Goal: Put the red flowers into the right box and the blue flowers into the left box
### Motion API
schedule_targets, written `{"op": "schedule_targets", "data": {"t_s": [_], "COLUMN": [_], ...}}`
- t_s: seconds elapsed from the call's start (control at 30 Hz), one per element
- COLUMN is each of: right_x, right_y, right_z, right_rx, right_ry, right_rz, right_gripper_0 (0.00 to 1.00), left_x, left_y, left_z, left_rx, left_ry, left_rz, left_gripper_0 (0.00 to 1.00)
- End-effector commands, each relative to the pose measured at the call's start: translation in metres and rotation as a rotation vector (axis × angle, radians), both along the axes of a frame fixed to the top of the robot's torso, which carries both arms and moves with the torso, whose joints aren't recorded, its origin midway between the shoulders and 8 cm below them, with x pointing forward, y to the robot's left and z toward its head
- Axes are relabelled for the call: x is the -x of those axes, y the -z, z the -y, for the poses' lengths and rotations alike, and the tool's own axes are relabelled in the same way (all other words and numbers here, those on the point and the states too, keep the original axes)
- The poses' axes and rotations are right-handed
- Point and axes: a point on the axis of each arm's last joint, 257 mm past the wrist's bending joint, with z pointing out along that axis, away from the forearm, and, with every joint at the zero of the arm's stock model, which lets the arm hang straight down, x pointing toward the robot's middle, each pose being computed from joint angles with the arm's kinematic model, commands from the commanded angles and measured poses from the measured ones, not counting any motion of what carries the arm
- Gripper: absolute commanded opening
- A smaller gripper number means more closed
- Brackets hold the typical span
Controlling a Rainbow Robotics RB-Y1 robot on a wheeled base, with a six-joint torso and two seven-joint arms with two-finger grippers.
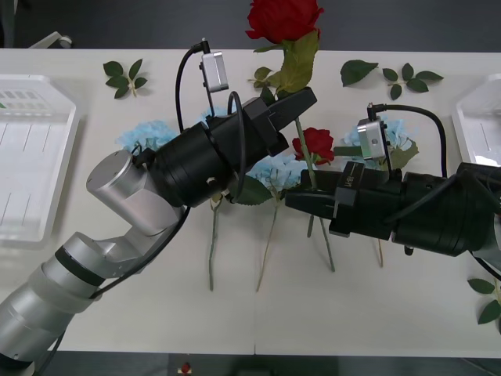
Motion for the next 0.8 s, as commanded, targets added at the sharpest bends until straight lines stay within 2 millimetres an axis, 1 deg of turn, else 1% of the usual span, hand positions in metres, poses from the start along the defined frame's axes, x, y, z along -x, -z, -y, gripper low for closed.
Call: {"op": "schedule_targets", "data": {"t_s": [0.03, 0.3, 0.33, 0.4, 0.47, 0.53, 0.63, 0.67, 0.73, 0.8], "right_x": [0.000, 0.000, -0.001, -0.001, -0.001, 0.000, -0.001, -0.001, -0.003, -0.007], "right_y": [-0.015, -0.016, -0.016, -0.016, -0.016, -0.016, -0.016, -0.016, -0.017, -0.019], "right_z": [-0.004, -0.005, -0.005, -0.005, -0.005, -0.005, -0.005, -0.005, -0.001, 0.006], "right_rx": [-0.011, -0.017, -0.019, -0.020, -0.020, -0.019, -0.020, -0.019, -0.017, -0.007], "right_ry": [-0.011, -0.009, -0.008, -0.008, -0.008, -0.009, -0.008, -0.008, 0.000, 0.016], "right_rz": [0.057, 0.058, 0.058, 0.057, 0.057, 0.058, 0.057, 0.057, 0.055, 0.055], "right_gripper_0": [0.00, 0.00, 0.00, 0.00, 0.00, 0.00, 0.00, 0.00, 0.00, 0.00], "left_x": [0.008, 0.006, 0.005, 0.003, 0.003, 0.005, 0.010, 0.014, 0.019, 0.025], "left_y": [-0.022, -0.020, -0.020, -0.015, -0.012, -0.007, -0.001, 0.004, 0.011, 0.022], "left_z": [0.007, 0.003, 0.001, -0.003, -0.009, -0.015, -0.027, -0.037, -0.051, -0.071], "left_rx": [0.022, 0.009, 0.005, -0.011, -0.029, -0.045, -0.072, -0.090, -0.121, -0.164], "left_ry": [0.018, 0.013, 0.010, 0.005, 0.012, 0.026, 0.054, 0.072, 0.096, 0.121], "left_rz": [0.043, 0.047, 0.048, 0.048, 0.052, 0.055, 0.058, 0.057, 0.059, 0.054], "left_gripper_0": [0.00, 0.00, 0.15, 0.61, 0.81, 0.84, 0.84, 0.84, 0.84, 0.85]}}
